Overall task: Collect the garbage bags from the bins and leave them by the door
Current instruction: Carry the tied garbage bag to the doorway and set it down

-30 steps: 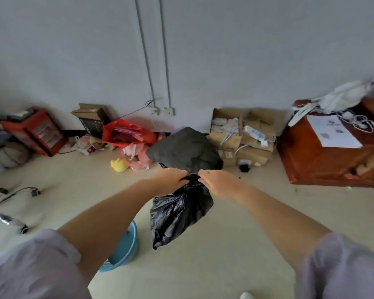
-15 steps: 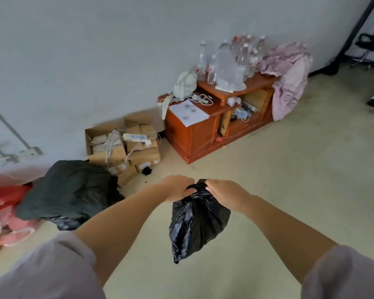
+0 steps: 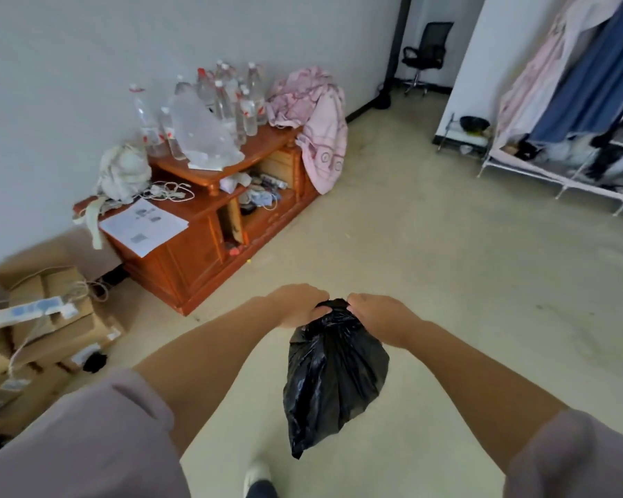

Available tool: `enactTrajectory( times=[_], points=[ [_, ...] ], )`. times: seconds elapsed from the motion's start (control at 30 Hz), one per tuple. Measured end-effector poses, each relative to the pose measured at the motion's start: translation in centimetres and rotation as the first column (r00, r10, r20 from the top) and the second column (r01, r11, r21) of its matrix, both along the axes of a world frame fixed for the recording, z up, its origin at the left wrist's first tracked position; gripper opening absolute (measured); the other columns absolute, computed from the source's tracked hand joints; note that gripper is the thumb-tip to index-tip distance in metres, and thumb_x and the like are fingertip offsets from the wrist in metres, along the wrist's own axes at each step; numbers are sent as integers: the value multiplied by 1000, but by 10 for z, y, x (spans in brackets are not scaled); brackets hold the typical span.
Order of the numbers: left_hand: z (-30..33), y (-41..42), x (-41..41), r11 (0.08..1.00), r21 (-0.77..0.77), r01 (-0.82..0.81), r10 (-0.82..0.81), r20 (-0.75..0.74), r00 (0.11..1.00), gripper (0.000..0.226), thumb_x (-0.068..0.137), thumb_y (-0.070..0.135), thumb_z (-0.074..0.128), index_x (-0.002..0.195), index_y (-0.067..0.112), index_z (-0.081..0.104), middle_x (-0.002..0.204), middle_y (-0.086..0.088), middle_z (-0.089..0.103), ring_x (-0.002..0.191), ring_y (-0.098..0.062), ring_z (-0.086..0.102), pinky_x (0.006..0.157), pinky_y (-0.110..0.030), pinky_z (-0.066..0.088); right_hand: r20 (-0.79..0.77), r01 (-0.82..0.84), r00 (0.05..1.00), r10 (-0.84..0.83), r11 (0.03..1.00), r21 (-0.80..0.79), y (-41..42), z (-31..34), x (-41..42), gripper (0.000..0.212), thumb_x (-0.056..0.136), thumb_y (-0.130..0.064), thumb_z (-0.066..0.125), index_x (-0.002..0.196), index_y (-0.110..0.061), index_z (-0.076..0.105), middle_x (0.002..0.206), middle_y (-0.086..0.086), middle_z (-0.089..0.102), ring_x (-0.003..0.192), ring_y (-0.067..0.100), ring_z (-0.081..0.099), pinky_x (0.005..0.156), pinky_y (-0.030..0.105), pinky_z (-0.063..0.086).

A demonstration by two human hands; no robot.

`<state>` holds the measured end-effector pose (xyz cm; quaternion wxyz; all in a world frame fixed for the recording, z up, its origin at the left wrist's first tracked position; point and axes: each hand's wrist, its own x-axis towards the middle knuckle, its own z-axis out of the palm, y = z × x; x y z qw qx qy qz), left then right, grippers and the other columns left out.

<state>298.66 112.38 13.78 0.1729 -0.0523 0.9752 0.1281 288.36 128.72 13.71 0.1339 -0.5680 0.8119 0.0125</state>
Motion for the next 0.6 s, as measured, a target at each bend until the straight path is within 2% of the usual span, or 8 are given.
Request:
enactTrajectory(
  times=[0.1,0.2,0.3,0.43,0.6],
  points=[
    [-7,-10,-58,999,-11,52,-52,-8,999,31,102,36,31,102,12,52,96,-9,61,81,-26,53,71,-36,41,-44,51,998,-50,999,8,-6,-3,-50,18,102,-20,29,100,-9,44,89,8,50,73,23,44,65,32,32],
    [-10,-27,-113,996,-9,91,-91,-20,996,29,102,34,32,102,13,51,98,-10,61,77,-23,49,67,-33,36,-21,115,993,-115,993,-6,-20,-4,-99,20,103,-23,28,100,-11,45,88,2,45,75,22,44,67,32,33],
    [-10,-54,-169,987,-15,160,-160,-27,987,29,101,34,33,103,12,52,100,-11,61,83,-26,52,70,-34,38,-10,172,985,-172,985,-10,-41,-6,-146,16,103,-25,29,91,-18,36,89,6,49,75,22,43,66,31,32],
    [0,-90,-246,970,-27,243,-244,-36,969,33,101,34,33,105,9,53,102,-12,61,94,-29,56,78,-38,42,15,270,963,-270,962,-27,-70,-5,-209,17,102,-26,31,87,-17,32,91,9,53,74,23,44,66,32,32],
    [-6,-117,-333,950,-31,310,-311,-43,949,33,102,34,33,106,8,54,105,-12,61,98,-29,55,75,-33,37,59,343,938,-341,939,-23,-93,-4,-279,20,103,-29,26,88,-18,31,91,8,52,76,22,42,69,31,31]
  ],
)
